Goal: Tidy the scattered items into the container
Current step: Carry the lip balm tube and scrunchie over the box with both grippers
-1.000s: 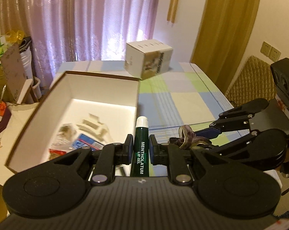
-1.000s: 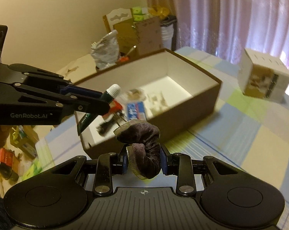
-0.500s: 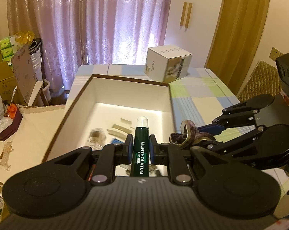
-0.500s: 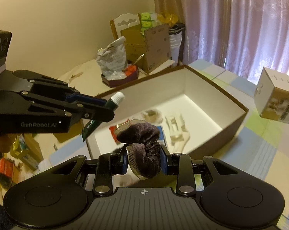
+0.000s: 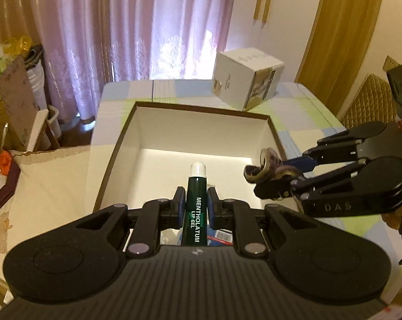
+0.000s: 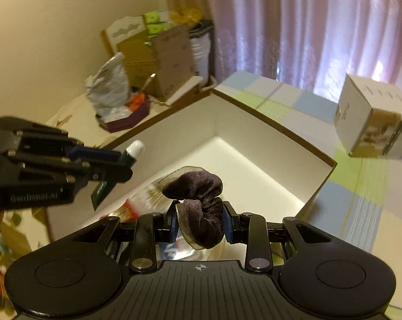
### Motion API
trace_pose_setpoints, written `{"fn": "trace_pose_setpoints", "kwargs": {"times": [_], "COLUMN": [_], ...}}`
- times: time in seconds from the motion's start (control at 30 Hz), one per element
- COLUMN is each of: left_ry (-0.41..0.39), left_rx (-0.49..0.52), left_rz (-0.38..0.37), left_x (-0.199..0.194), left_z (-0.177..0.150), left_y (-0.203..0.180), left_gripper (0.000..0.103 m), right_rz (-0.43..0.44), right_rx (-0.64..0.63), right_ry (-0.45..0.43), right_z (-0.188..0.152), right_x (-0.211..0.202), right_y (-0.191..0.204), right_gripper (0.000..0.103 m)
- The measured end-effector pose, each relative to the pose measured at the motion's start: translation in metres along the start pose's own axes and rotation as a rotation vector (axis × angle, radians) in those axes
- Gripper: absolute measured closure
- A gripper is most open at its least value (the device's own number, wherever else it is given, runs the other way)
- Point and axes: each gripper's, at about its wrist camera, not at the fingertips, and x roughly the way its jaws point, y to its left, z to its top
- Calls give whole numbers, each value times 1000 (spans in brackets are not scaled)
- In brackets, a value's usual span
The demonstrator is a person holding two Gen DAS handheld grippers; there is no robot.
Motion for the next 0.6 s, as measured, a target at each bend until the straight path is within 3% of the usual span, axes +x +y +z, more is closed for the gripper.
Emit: {"fn": "trace_pose_setpoints", "kwargs": {"times": [0.37,0.6], "left_ry": [71,143], "left_rx": [36,72], "left_rz": [-42,-33], "left_x": [86,136], "left_z": [43,52], "left_y": [21,26], "left_gripper": [90,90], "right_rz": [-68,-102], "right_rx": [34,37], "right_ry": [83,149], "right_z": [27,33], "right_x": [62,92], "right_y": [-32,-51], "right_gripper": [73,73]}}
